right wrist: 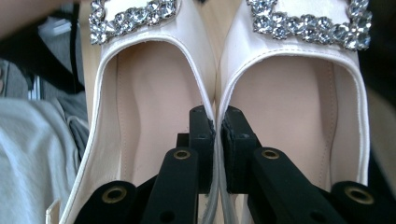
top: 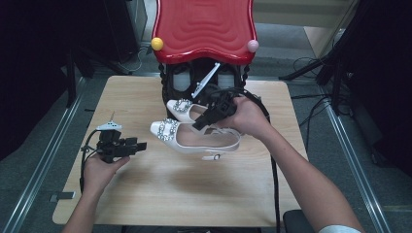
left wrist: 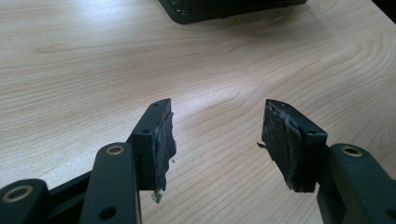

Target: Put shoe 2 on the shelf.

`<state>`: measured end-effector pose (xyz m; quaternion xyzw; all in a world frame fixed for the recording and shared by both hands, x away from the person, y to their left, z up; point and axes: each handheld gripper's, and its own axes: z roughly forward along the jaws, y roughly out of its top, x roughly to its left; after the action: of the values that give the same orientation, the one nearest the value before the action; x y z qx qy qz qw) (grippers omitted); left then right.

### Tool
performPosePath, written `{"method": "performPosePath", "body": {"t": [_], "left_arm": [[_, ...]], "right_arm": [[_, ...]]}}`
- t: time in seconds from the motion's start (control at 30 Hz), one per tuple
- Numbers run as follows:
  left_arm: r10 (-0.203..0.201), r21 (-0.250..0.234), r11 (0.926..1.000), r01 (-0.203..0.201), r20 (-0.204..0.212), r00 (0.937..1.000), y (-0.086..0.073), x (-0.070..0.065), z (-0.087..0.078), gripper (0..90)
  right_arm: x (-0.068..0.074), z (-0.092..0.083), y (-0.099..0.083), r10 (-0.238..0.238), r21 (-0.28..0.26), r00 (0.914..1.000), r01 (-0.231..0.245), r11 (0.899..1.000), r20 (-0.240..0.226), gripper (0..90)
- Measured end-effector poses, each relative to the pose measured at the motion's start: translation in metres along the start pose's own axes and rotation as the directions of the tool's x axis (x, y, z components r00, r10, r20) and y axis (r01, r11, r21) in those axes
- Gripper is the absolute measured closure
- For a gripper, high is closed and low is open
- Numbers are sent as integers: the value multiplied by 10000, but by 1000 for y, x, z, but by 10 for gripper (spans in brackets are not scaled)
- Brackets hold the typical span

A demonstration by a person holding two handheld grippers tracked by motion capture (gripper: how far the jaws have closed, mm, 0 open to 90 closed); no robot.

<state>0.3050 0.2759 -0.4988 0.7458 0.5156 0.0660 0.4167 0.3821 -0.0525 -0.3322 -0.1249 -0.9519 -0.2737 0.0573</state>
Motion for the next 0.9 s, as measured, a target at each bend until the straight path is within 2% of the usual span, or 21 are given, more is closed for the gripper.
{"method": "performPosePath", "body": {"t": [0.1,0.3,0.43,0.6,0.7,0.77,0.9], "left_arm": [[34,-16,10000,-34,-12,10000,0,0,0,435],[19,-65,10000,-19,-5,10000,0,-1,1,435],[111,-56,9999,-111,11,9999,1,-1,2,436],[81,10,10000,-81,59,9999,2,-2,4,436],[110,-52,9999,-110,12,9999,3,-2,3,435],[33,-132,9999,-33,29,10000,3,-1,3,435],[41,-65,10000,-41,91,9999,5,-1,5,434]], "right_arm": [[1,-13,6,-78,-295,10000,78,9995,-2,849],[0,-36,12,181,-1062,9996,-202,9941,-204,849],[-4,-51,15,906,-1777,9946,-984,9792,-515,850],[-6,-69,18,1050,-2454,9914,-1213,9618,-785,850],[-6,-78,21,1262,-2851,9876,-1479,9470,-932,849],[-7,-84,22,1490,-3150,9831,-1755,9327,-1066,850],[-11,-97,24,1827,-3884,9753,-2173,8955,-1244,850]]}}
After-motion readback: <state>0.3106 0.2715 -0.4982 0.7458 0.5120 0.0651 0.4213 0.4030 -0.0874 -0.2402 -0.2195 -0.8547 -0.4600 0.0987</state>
